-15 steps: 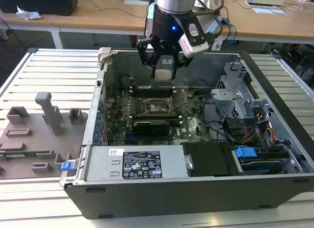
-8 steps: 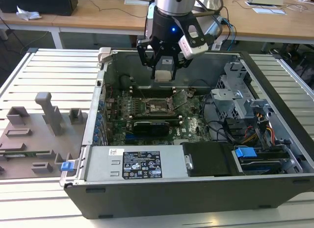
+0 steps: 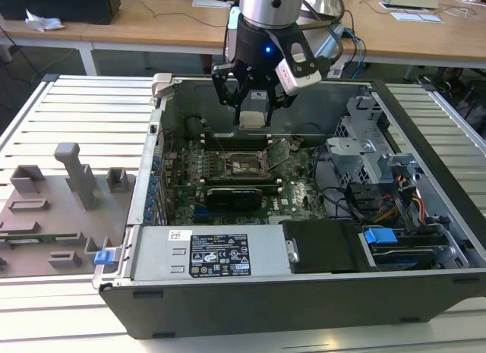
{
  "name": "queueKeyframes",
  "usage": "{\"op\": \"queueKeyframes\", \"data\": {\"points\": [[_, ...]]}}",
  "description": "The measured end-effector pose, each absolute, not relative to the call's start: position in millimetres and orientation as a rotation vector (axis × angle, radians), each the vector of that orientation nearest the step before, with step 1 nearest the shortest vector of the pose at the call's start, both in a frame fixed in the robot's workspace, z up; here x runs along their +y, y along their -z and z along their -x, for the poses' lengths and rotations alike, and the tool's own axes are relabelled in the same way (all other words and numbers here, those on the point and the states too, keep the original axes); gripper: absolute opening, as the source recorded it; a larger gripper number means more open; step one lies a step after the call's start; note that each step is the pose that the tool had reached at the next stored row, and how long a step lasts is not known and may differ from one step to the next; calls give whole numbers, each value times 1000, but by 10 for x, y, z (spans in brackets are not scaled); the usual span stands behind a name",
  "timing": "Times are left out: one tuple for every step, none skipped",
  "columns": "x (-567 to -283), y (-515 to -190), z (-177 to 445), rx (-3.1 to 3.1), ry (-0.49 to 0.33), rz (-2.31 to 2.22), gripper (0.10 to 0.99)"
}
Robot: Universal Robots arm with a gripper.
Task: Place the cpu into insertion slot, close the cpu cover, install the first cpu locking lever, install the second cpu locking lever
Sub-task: 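Place the cpu into insertion slot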
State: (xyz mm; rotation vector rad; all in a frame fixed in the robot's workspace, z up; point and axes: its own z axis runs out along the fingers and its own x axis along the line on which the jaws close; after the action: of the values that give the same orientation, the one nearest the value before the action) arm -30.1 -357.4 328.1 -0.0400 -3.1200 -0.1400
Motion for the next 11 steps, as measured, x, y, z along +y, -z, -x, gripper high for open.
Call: {"op": "queueKeyframes", "data": {"points": [[-3574, -3277, 301, -3120, 140, 40, 545], [-3574, -3273, 300, -3120, 140, 40, 545], [-3574, -3267, 301, -3120, 140, 40, 545], [-3574, -3262, 301, -3120, 140, 40, 545], [-3574, -3255, 301, -3120, 140, 40, 545], [-3574, -3250, 301, -3120, 140, 40, 545], [-3574, -3241, 301, -3120, 140, 40, 545], [-3574, -3234, 301, -3120, 140, 40, 545], [-3574, -3228, 301, -3120, 140, 40, 545], [-3574, -3221, 301, -3120, 140, 40, 545], [-3574, -3215, 300, -3120, 140, 40, 545]]}}
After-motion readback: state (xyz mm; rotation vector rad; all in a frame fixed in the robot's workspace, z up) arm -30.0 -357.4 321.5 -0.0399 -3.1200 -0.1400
